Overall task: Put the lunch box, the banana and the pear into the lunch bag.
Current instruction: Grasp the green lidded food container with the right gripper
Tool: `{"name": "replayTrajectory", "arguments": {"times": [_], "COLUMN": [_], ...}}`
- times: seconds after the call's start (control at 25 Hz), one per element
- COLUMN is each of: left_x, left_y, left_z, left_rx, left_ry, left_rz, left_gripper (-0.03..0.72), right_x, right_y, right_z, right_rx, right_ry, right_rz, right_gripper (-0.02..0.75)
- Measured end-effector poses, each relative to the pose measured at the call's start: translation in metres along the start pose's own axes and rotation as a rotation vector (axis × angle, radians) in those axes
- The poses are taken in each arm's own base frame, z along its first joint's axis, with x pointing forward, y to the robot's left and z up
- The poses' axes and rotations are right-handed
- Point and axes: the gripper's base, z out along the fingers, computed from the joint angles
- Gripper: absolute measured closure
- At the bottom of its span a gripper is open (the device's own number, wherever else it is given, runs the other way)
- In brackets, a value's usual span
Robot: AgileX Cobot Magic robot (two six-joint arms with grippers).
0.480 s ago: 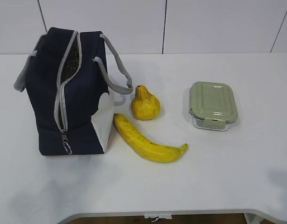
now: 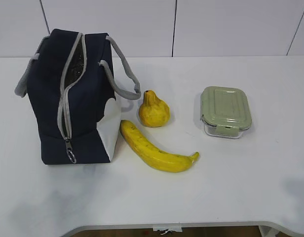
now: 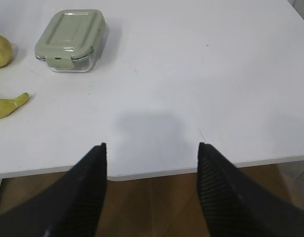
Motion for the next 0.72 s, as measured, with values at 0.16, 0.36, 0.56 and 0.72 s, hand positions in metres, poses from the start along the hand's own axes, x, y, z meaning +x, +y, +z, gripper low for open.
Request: {"name": "replayTrajectory", "arguments": {"times": [0.16,0.36,0.56,0.72], "left_x": [0.0,0.0,0.0,0.0], "left_y": [0.0,0.0,0.0,0.0], "left_z": [0.0,0.0,0.0,0.0], "left_rx": [0.0,0.0,0.0,0.0], "left_ry": [0.0,0.0,0.0,0.0], "left_rz": [0.0,0.0,0.0,0.0], "left_gripper": [0.449,0.451,0.452,0.451], "right_x": [-0.01,-0.039,-0.061,-0.071], "right_y": [0.002,0.006,0.011,0.016], "right_z": [0.006,0.023,0.054,0.083], "right_rx": [-0.003,-0.003,-0.012,-0.019], "right_ry": [0.024,0.075,0.189,0.291], "right_rz": [-0.002,-0.01,-0.008,-0.002], "right_gripper": [0.283,0.284,0.283,0.284]}}
